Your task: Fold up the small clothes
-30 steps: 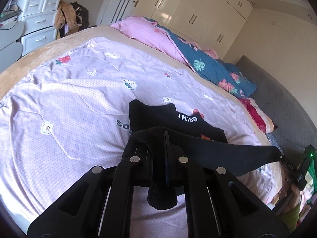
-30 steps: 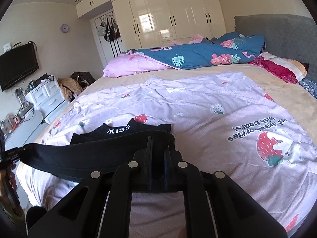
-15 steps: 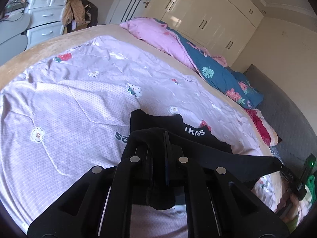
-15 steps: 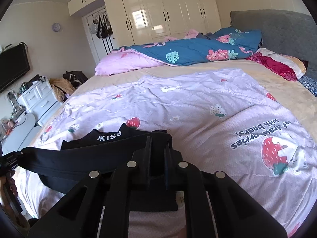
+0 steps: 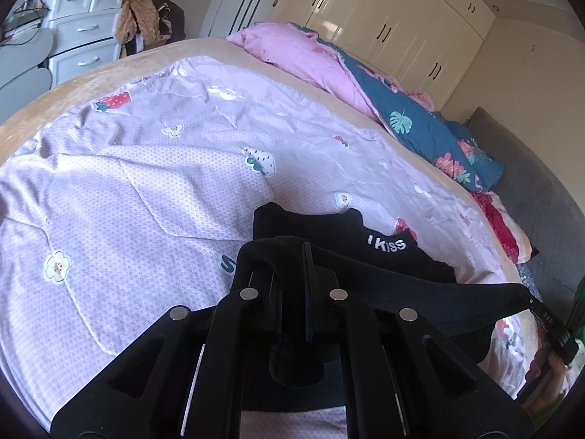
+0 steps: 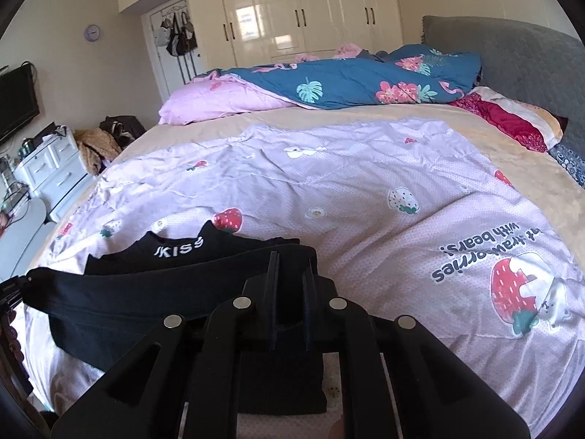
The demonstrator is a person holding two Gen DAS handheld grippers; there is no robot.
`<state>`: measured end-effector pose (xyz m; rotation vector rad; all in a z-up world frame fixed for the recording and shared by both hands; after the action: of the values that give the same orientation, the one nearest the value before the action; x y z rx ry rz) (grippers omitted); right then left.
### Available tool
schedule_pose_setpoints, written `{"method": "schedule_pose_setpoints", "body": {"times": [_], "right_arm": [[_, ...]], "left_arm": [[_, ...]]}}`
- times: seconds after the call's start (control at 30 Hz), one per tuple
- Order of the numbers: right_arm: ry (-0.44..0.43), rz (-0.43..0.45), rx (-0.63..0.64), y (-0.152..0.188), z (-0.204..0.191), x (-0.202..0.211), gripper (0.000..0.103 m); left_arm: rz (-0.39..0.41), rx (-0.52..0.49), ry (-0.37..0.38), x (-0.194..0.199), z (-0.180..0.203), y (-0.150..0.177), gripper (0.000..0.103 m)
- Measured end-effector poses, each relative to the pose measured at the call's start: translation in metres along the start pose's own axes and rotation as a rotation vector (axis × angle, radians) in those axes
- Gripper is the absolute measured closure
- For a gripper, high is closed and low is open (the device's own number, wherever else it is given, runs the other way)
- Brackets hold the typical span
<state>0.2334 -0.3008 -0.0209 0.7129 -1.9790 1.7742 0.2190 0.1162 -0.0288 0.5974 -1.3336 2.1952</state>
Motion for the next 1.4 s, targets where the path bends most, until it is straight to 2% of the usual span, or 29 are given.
{"method": "schedule_pose_setpoints", "body": {"times": [0.23, 0.37, 0.57, 0.67, 0.7, 0.77, 0.8, 0.83, 1.0, 1.07, 1.17, 1.2, 1.23, 1.3, 1.4], "right_arm": [[0.036, -0.008, -0.023, 0.004, -0.003, -0.023, 0.094], [0.055, 0.006, -0.022, 0.007, -0.003, -0.029, 0.081], [0.072, 0.044, -0.014, 0.01, 0.005, -0.023, 0.077], [0.046, 0.055, 0.004, 0.014, 0.0, -0.016, 0.077], [0.033, 0.056, 0.014, 0.016, -0.003, -0.014, 0.077], [0.0, 0.051, 0.045, 0.022, -0.014, -0.01, 0.077], [-0.013, 0.048, 0.064, 0.024, -0.019, -0.009, 0.077], [-0.03, 0.038, 0.087, 0.029, -0.027, -0.009, 0.077], [-0.075, -0.023, 0.172, 0.048, -0.053, -0.013, 0.077], [-0.085, -0.047, 0.19, 0.055, -0.058, -0.016, 0.077], [-0.102, -0.087, 0.181, 0.064, -0.058, -0.02, 0.077], [-0.102, -0.094, 0.178, 0.066, -0.057, -0.02, 0.077], [-0.102, -0.102, 0.179, 0.069, -0.056, -0.02, 0.077], [-0.108, -0.126, 0.184, 0.077, -0.054, -0.021, 0.079], [-0.111, -0.153, 0.196, 0.086, -0.057, -0.024, 0.083]], "left_arm": [[-0.017, -0.014, -0.001, -0.012, -0.003, 0.002, 0.099], [-0.019, -0.025, 0.01, -0.014, -0.001, 0.005, 0.098], [0.009, -0.059, 0.028, -0.008, 0.01, 0.003, 0.093], [0.016, -0.071, 0.028, -0.006, 0.012, 0.003, 0.09], [0.013, -0.071, 0.03, -0.007, 0.012, 0.003, 0.085], [0.011, -0.058, 0.034, -0.008, 0.009, 0.004, 0.069], [0.017, -0.05, 0.021, -0.007, 0.006, 0.004, 0.057], [0.024, -0.049, 0.011, -0.006, 0.004, 0.003, 0.053], [0.034, -0.056, 0.013, 0.005, 0.002, 0.005, 0.053], [0.011, -0.092, 0.005, 0.006, 0.009, 0.015, 0.054], [-0.026, -0.145, 0.024, 0.007, 0.023, 0.029, 0.066], [-0.04, -0.173, 0.037, 0.007, 0.032, 0.035, 0.074], [-0.054, -0.198, 0.048, 0.007, 0.039, 0.04, 0.087], [-0.097, -0.259, 0.061, 0.003, 0.055, 0.056, 0.103], [-0.196, -0.332, 0.057, -0.014, 0.069, 0.088, 0.103]]}}
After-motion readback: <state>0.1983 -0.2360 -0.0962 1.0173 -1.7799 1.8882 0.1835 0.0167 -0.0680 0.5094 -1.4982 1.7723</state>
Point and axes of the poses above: each gripper's, at about its wrist camera, not at the fingertips, and x roughly against the way its jaws point, z to its right, y to its underside, the point moved 9 cm from there along -x, roughly the way its jaws point, and after that the axes turned 3 degrees about y, right-handed, at the moved point
